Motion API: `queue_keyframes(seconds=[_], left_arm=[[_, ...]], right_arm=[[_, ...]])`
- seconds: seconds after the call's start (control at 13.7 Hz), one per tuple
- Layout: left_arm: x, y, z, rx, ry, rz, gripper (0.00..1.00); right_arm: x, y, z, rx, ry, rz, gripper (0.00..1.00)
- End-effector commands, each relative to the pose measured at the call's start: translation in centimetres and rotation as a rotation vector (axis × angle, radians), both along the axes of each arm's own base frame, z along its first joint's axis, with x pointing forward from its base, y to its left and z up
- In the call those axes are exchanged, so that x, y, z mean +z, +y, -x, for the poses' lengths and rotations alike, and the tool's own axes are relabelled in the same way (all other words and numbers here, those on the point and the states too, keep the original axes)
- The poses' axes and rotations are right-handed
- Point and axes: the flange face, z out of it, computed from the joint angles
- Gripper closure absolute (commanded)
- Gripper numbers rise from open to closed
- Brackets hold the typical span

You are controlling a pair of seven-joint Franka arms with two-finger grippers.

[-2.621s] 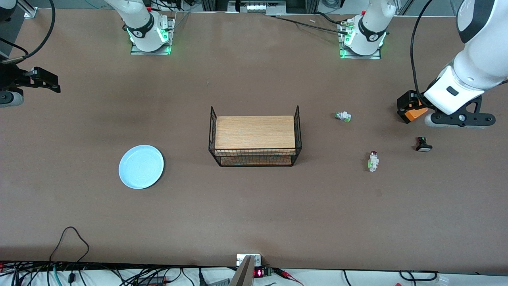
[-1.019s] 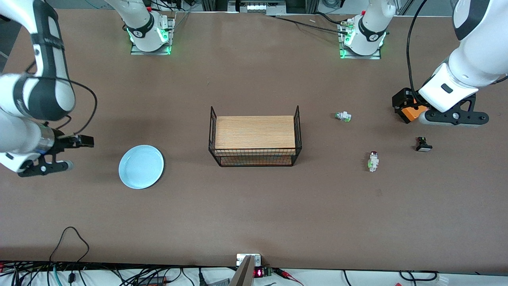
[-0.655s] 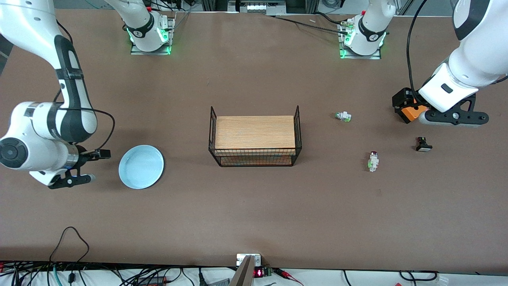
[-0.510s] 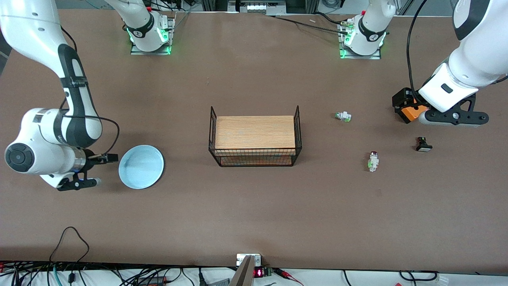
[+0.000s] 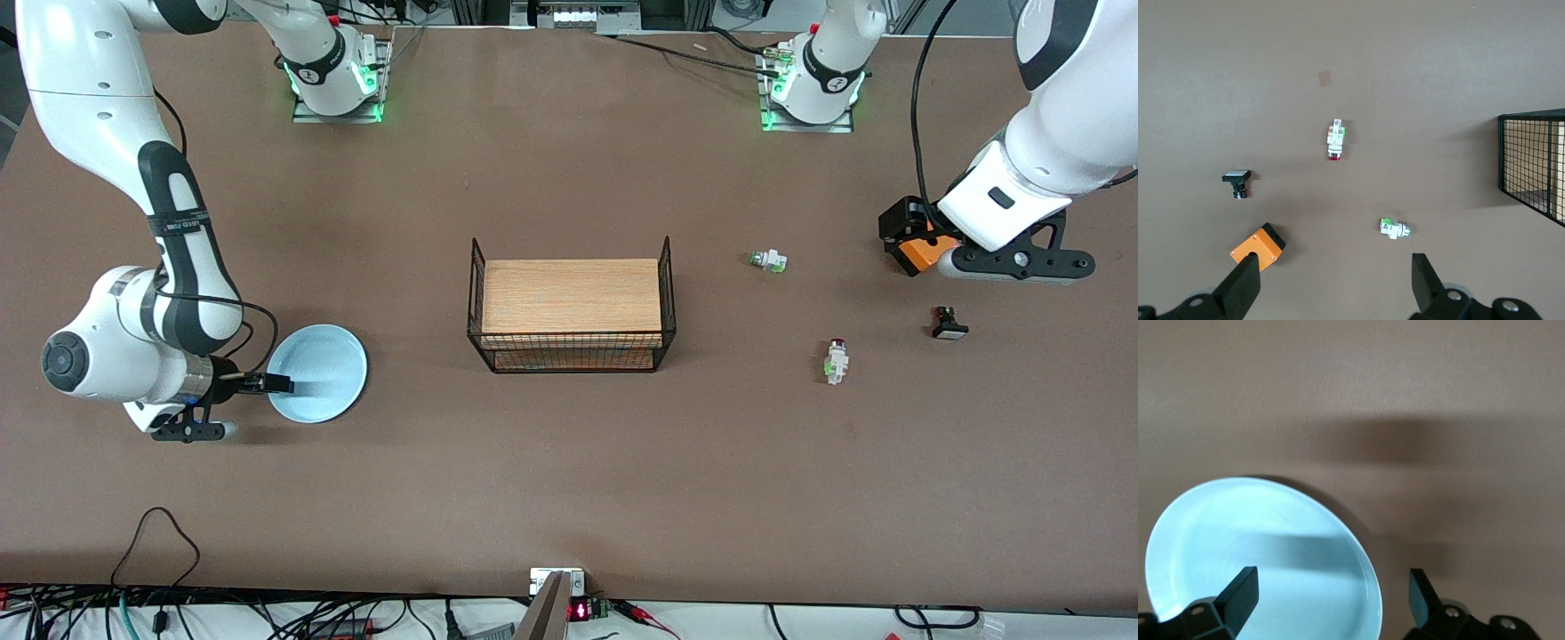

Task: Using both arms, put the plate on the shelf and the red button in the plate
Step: 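Grasp the blue plate rim with the right gripper and lift it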

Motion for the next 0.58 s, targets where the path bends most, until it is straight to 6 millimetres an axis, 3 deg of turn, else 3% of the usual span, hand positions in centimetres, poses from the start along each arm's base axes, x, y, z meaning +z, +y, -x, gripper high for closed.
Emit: queue_keyframes(seconds=[0.0,0.22,0.51], left_arm=[[0.6,0.1,0.0,-0.004,0.007,0.008,0.00],[0.7,0.0,0.0,-0.006,0.006,0.008,0.00],[0.6,0.1,0.0,-0.004,0.007,0.007,0.00]], right_arm=[[-1.3,0.6,-0.4,-0.001,-0.020,-0.009,0.06],[-2.7,0.3,-0.1,-0.005,-0.026,-0.002,0.19],[-3.8,-0.3,0.7,-0.009,0.004,-0.003,0.57]])
